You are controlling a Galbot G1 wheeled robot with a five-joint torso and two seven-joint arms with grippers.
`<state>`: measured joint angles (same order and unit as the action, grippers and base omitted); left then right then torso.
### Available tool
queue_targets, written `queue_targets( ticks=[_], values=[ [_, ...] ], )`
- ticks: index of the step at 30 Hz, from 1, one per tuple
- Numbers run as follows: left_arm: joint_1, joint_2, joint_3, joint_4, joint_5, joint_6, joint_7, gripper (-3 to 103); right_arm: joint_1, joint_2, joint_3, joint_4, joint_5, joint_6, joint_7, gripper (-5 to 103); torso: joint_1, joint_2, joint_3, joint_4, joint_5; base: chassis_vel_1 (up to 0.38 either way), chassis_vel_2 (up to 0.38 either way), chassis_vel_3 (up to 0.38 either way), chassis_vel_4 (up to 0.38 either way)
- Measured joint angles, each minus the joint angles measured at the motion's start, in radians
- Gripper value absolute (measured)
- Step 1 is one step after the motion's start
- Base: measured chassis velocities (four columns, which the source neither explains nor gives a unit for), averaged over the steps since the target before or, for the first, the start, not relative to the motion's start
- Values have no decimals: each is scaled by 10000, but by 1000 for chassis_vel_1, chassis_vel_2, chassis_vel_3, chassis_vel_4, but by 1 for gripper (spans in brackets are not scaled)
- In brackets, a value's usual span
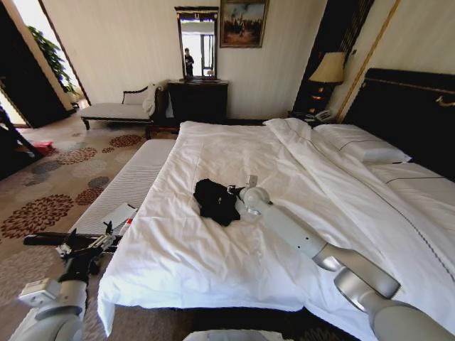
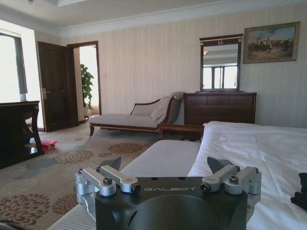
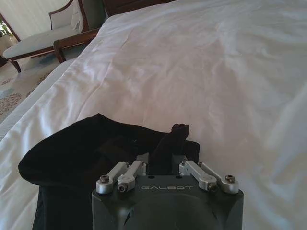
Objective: Fold the clothes on the bed.
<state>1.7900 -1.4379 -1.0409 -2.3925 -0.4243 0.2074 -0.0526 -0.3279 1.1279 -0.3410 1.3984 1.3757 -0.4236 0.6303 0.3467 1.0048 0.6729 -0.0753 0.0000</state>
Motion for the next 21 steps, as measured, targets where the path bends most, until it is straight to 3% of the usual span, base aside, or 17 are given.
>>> queue_targets(
  ticks=[6,17,21],
  values=[
    [5,5,-8,-3,0,-4,0,100,-67,-41,41,66,-24,18,-2,4,0,1,0,1,0,0,0,0,0],
    [-195,81,128,48,-38,1,-21,100,-532,-808,474,1040,-521,611,-491,1,0,1,0,1,1,0,0,0,0],
    [-563,526,174,144,-655,242,-255,100,-988,-1302,926,1885,-777,760,-654,1,0,1,0,0,0,0,0,0,0]
  ],
)
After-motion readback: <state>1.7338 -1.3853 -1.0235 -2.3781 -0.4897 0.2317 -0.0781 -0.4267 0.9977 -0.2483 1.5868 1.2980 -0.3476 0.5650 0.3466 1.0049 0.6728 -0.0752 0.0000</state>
